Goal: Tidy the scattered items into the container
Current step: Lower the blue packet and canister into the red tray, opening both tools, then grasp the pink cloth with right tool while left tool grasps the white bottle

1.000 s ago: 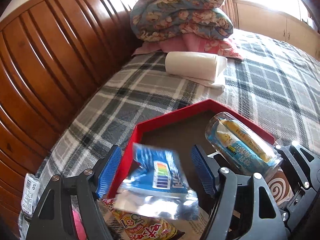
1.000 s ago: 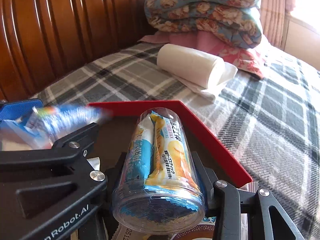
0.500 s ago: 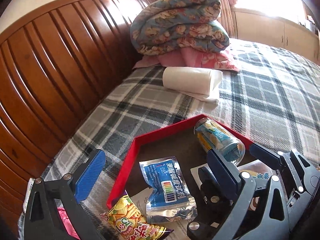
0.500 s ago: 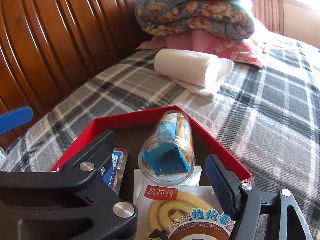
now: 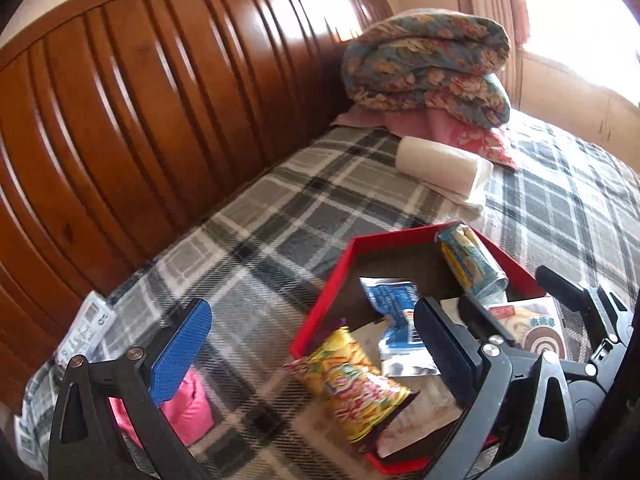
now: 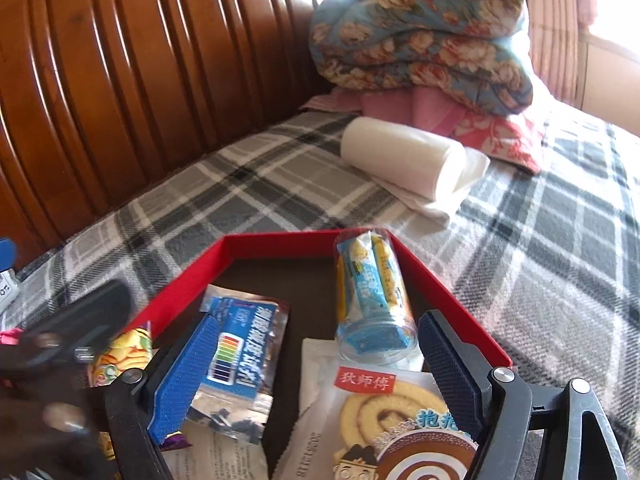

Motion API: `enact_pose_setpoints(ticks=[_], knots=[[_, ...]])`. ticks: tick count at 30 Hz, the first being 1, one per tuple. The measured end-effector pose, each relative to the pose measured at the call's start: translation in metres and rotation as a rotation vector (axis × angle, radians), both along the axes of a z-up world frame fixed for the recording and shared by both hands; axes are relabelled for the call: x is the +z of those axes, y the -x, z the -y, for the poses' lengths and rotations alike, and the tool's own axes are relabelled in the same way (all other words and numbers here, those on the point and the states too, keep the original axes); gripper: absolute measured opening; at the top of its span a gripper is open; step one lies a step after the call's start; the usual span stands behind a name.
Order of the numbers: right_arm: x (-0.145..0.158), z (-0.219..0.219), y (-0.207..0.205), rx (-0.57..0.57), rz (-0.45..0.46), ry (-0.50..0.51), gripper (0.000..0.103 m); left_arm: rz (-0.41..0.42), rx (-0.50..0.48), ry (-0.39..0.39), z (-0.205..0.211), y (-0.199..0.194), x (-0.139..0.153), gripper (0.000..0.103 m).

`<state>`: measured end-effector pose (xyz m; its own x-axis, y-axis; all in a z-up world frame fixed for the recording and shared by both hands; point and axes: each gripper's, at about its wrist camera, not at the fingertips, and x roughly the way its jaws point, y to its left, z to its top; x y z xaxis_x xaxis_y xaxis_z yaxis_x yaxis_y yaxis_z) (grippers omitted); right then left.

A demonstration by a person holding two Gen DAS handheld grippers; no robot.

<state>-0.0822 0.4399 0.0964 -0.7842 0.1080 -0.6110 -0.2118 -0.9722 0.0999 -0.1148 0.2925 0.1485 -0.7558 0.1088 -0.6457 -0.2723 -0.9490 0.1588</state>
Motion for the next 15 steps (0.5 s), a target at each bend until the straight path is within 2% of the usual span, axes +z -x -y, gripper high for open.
enact_pose_setpoints(ticks=[4,7,10,15], knots=[[0.019,0.017,-0.017,-0.006,-0.048,-0.039,0.087,-0.004,0.086,-0.076,0.061,-0.010,0.017,0.103],[0.036,0.035,-0.036,0.018,-0.102,-0.022,0.089,-0.023,0.152,-0.112,0.113,-0.024,0.028,0.103],[0.050,0.070,-0.052,0.129,-0.149,0.012,0.094,-0.073,0.230,-0.101,0.168,-0.049,0.034,0.103],[0.053,0.163,-0.063,0.393,-0.173,0.015,0.099,-0.096,0.322,-0.103,0.246,-0.084,0.030,0.103]])
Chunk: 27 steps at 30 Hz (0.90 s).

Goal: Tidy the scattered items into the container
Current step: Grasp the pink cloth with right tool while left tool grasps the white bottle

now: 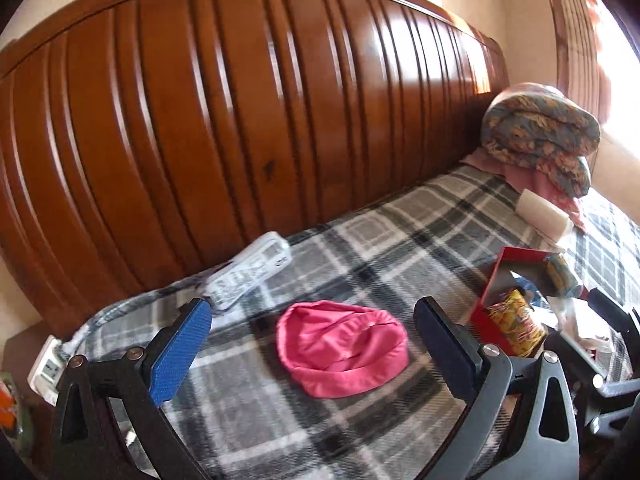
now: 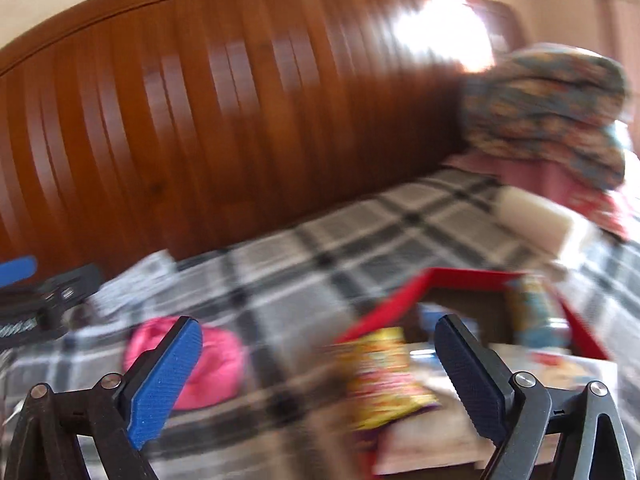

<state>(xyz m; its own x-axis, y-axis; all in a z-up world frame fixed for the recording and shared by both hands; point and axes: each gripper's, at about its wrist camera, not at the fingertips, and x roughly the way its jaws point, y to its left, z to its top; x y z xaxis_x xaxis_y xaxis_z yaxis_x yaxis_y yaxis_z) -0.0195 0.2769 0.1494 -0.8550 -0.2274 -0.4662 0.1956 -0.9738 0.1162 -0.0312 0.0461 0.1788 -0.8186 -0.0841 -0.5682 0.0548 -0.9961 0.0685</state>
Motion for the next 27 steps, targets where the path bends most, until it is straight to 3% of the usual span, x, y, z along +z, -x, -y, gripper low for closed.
enact_pose_setpoints(ticks=[3,7,12,13,14,15,17,19,23,27], knots=[[-0.021,0.060,0.008,0.094,-0.009,-0.085,0.103,-0.006,0.062,-0.026,0.037,-0.017,-0.010,0.103],[-0.063,0.128,0.034,0.125,0.053,-0.261,0.103,0.041,0.098,-0.090,0.078,-0.027,-0.034,0.103],[-0.105,0.184,0.077,0.168,-0.001,-0.346,0.103,0.205,0.093,-0.161,0.112,-0.018,-0.088,0.103],[-0.122,0.196,0.095,0.174,0.047,-0.388,0.103,0.238,0.093,-0.166,0.116,-0.014,-0.099,0.103],[-0.143,0.206,0.118,0.161,0.170,-0.451,0.103,0.255,0.094,-0.171,0.118,-0.011,-0.107,0.103],[-0.152,0.204,0.133,0.156,0.244,-0.423,0.102,0.256,0.098,-0.172,0.119,-0.010,-0.111,0.103],[-0.153,0.182,0.149,0.161,0.320,-0.254,0.103,0.237,0.100,-0.162,0.126,-0.005,-0.118,0.103],[-0.155,0.171,0.153,0.173,0.337,-0.175,0.103,0.216,0.083,-0.130,0.128,0.003,-0.117,0.103],[-0.157,0.181,0.149,0.155,0.319,-0.255,0.103,0.156,0.033,0.017,0.118,0.029,-0.115,0.103],[-0.159,0.178,0.151,0.159,0.324,-0.235,0.103,0.101,-0.044,0.118,0.104,0.061,-0.114,0.103]])
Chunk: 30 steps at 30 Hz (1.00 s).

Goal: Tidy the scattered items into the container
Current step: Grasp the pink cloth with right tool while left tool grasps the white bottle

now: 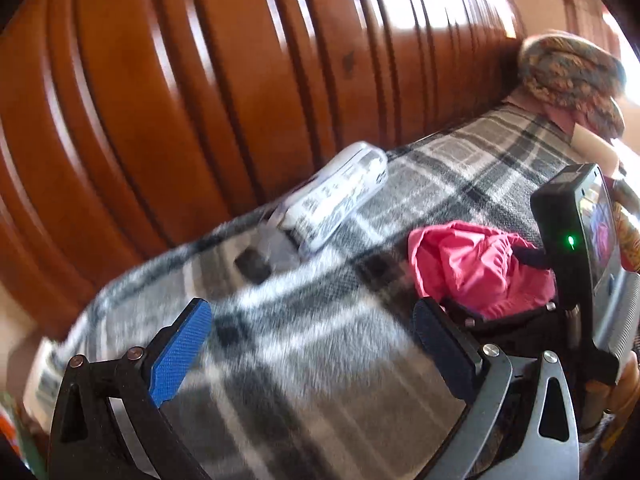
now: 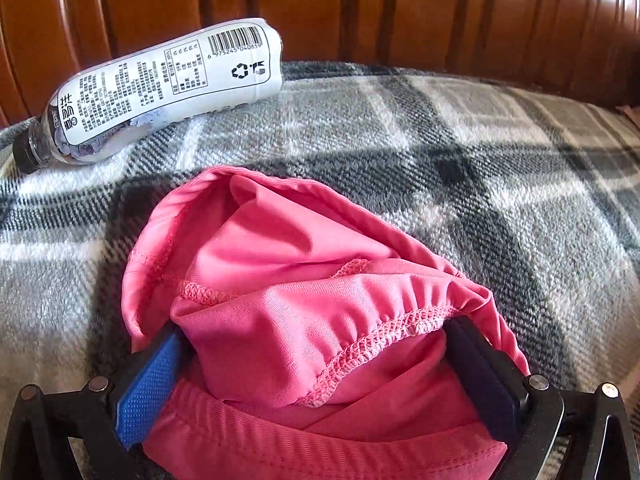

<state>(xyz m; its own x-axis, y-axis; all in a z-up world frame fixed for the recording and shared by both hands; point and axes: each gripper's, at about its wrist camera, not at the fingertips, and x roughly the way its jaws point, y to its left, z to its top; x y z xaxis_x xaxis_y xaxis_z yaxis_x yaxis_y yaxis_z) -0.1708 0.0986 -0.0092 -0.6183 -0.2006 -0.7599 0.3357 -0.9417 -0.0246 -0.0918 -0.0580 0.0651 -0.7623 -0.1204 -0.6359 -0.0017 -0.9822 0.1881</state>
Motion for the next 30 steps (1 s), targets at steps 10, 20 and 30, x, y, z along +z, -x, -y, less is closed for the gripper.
enact_pose_setpoints(ticks=[10,20,30], knots=[[0.001,-0.002,0.004,0.002,0.004,0.009,0.103,0.020,0.057,0.028,0.009,0.115,-0.019,0.103],[0.001,-0.002,0.005,0.003,0.002,0.003,0.103,0.167,0.032,-0.208,0.022,0.163,-0.070,0.103],[0.003,-0.001,0.003,0.005,0.001,-0.017,0.103,0.164,0.035,-0.171,0.012,0.175,-0.071,0.103]])
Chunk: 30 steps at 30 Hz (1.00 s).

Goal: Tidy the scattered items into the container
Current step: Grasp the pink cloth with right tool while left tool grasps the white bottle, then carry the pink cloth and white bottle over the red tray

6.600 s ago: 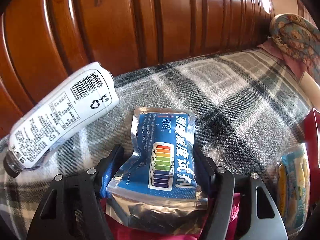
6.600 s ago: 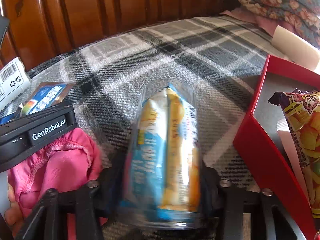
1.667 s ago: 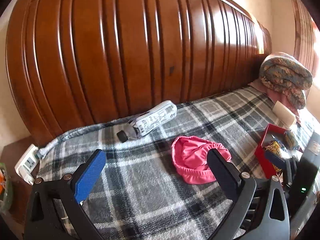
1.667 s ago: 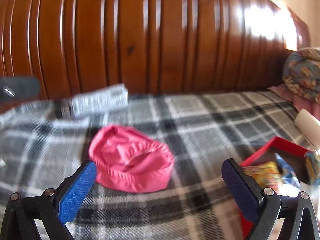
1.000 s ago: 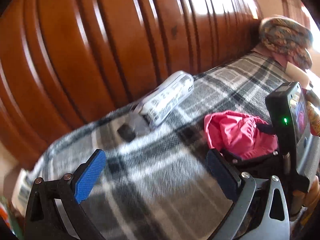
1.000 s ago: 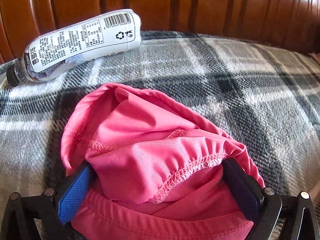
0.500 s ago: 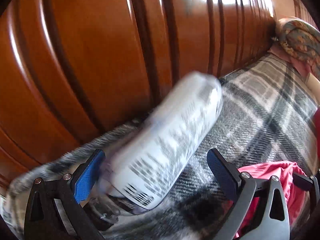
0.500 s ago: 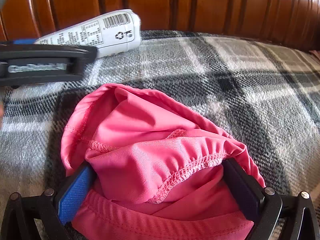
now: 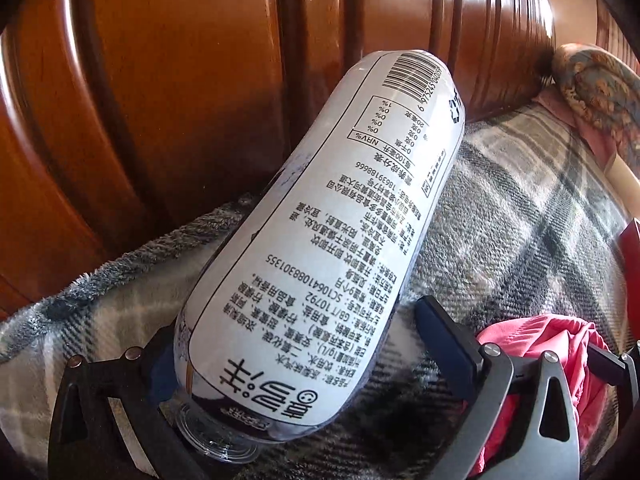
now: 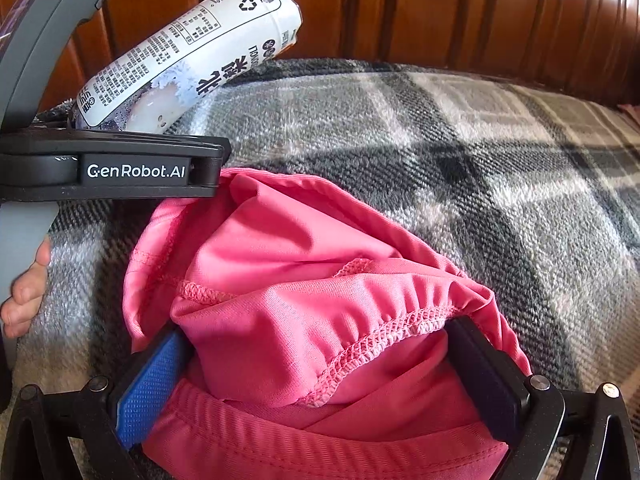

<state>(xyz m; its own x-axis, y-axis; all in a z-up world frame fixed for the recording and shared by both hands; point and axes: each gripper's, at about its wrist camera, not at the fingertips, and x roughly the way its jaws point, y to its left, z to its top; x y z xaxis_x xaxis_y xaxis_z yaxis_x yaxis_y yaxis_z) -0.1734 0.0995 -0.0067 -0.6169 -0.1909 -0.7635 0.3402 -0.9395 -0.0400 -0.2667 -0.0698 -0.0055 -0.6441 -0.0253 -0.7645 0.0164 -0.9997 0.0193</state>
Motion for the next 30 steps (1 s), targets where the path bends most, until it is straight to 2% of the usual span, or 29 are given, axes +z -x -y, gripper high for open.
enact_pose_setpoints(ticks=[3,5,7,8,10,11,12,13,14,15,19,24,26,30], knots=[[0.000,0.001,-0.002,-0.003,-0.003,-0.009,0.103,-0.002,0.002,0.012,-0.003,0.004,0.000,0.103],[0.001,0.001,-0.004,-0.014,-0.005,-0.018,0.103,-0.010,-0.001,0.038,-0.009,0.004,0.002,0.095],[0.001,0.002,-0.008,-0.032,-0.007,-0.024,0.099,-0.030,-0.034,0.063,-0.020,0.002,0.005,0.072],[0.003,0.002,-0.010,-0.037,-0.008,-0.016,0.096,-0.033,-0.049,0.078,-0.026,0.003,0.005,0.065],[0.006,0.005,-0.018,-0.024,-0.022,-0.009,0.074,-0.043,-0.044,0.139,-0.040,0.000,0.006,0.064],[0.008,0.007,-0.022,-0.023,-0.036,-0.018,0.066,-0.049,-0.044,0.173,-0.046,0.001,0.006,0.064],[0.009,0.009,-0.025,-0.031,-0.052,-0.035,0.049,-0.048,-0.045,0.181,-0.048,0.002,0.006,0.064],[0.010,0.011,-0.027,-0.034,-0.065,-0.052,0.042,-0.045,-0.045,0.172,-0.048,0.004,0.006,0.064],[0.009,0.013,-0.027,-0.027,-0.067,-0.062,0.030,-0.041,-0.044,0.153,-0.046,0.006,0.006,0.064],[0.009,0.016,-0.027,-0.019,-0.068,-0.072,0.026,-0.037,-0.040,0.133,-0.044,0.008,0.006,0.064],[0.008,0.020,-0.026,-0.007,-0.078,-0.098,0.022,-0.038,-0.038,0.131,-0.041,0.016,0.000,0.064],[0.008,0.015,-0.025,-0.008,-0.068,-0.064,0.021,-0.041,-0.039,0.132,-0.047,0.012,0.000,0.064],[0.009,0.013,-0.024,-0.016,-0.070,-0.057,0.016,-0.045,-0.037,0.138,-0.044,0.008,-0.004,0.064],[0.012,0.012,-0.024,-0.028,-0.073,-0.055,0.008,-0.065,-0.034,0.216,-0.053,-0.006,0.000,0.063]])
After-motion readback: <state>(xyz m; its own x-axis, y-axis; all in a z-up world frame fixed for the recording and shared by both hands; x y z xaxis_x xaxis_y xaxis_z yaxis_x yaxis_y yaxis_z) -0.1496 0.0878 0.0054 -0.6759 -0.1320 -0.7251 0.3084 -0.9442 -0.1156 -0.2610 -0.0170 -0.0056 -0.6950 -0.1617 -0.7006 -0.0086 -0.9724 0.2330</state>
